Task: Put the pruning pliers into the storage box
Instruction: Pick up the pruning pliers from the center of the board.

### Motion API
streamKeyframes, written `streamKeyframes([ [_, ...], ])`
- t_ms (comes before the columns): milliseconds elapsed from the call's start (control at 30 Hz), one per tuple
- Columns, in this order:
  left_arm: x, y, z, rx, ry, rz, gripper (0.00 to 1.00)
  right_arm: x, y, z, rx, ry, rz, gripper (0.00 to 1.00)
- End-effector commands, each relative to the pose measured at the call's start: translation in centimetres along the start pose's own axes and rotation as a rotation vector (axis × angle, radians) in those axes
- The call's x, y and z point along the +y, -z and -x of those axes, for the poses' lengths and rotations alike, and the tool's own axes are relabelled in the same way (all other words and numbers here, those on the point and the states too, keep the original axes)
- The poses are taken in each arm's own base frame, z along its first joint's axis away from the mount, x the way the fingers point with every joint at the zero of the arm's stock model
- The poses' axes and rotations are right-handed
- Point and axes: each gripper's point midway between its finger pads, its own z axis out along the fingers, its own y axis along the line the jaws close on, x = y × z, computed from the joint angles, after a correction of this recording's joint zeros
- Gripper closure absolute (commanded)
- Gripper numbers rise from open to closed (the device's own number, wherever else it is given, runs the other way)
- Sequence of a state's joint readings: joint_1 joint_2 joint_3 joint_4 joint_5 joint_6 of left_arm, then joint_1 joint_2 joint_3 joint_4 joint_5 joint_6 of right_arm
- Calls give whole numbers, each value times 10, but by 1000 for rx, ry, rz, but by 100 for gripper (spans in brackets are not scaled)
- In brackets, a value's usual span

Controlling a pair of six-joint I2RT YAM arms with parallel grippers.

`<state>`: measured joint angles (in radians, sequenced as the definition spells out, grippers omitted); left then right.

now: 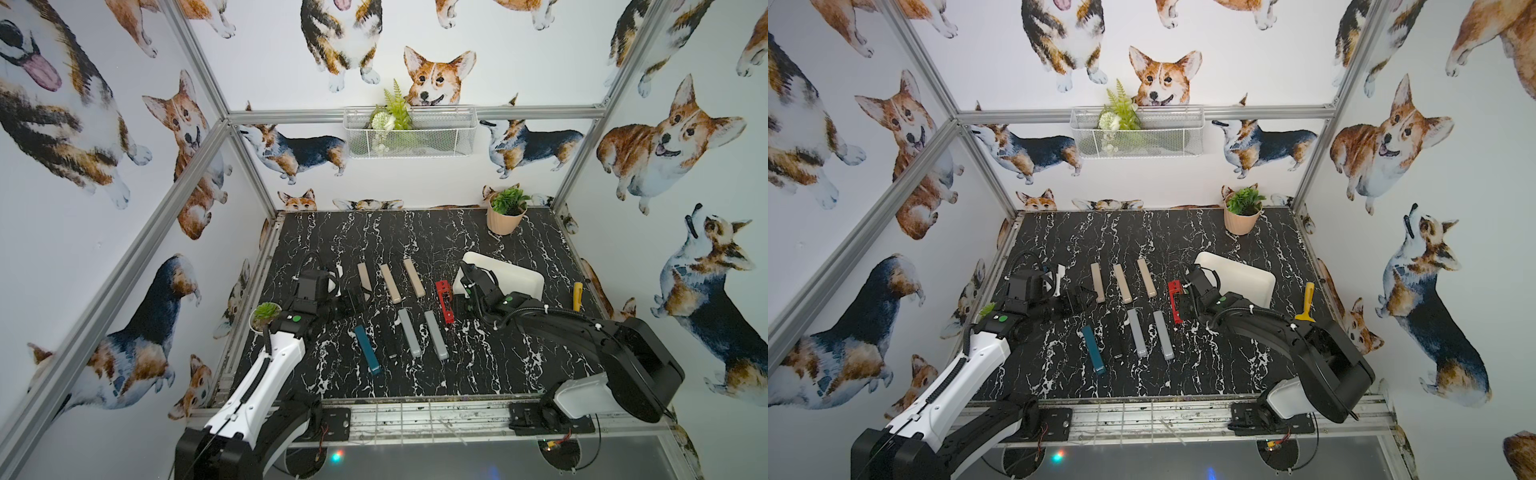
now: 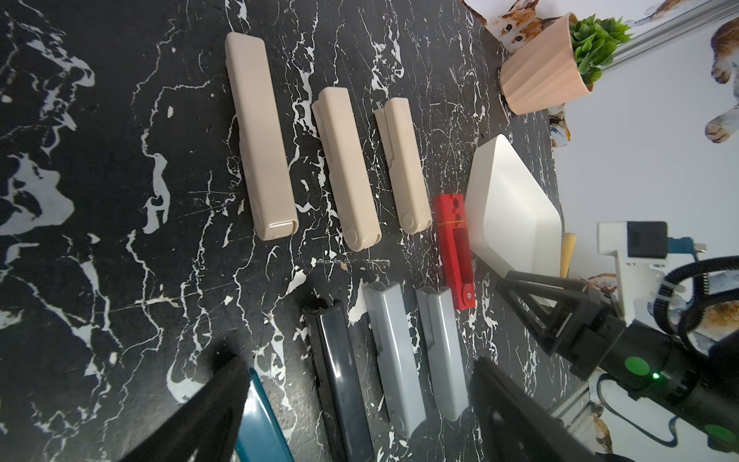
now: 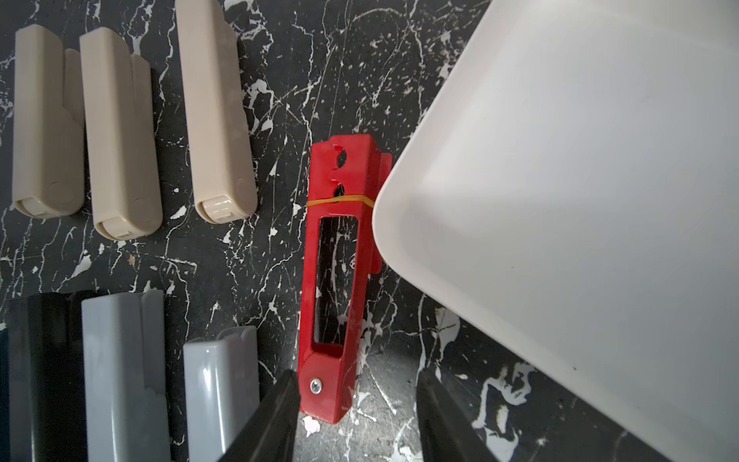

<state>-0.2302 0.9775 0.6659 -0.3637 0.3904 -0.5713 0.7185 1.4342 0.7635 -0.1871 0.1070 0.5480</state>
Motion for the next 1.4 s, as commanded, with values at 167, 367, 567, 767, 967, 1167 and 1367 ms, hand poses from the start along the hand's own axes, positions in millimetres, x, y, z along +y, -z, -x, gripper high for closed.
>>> streamKeyframes([
  [167,1,1,-7,16,-11,-7,9,9,-9,1,-3,-13,21,57],
  [367,1,1,-8,18,-11,-10,9,9,-12,2,-1,3,2,58],
  [567,2,0,-9,17,-13,-9,9,8,-15,1,3,7,-8,60],
  [767,1,1,-9,16,-16,-13,9,13,-16,5,-4,16,9,61],
  [967,3,-2,-12,23,-11,-13,9,36,-11,19,-18,50,50,61],
  [1167,7,-4,-15,23,-5,-10,9,56,0,-6,43,88,61,61],
  [1367,7,-8,-16,29,-1,-20,9,56,23,-37,66,81,76,59],
])
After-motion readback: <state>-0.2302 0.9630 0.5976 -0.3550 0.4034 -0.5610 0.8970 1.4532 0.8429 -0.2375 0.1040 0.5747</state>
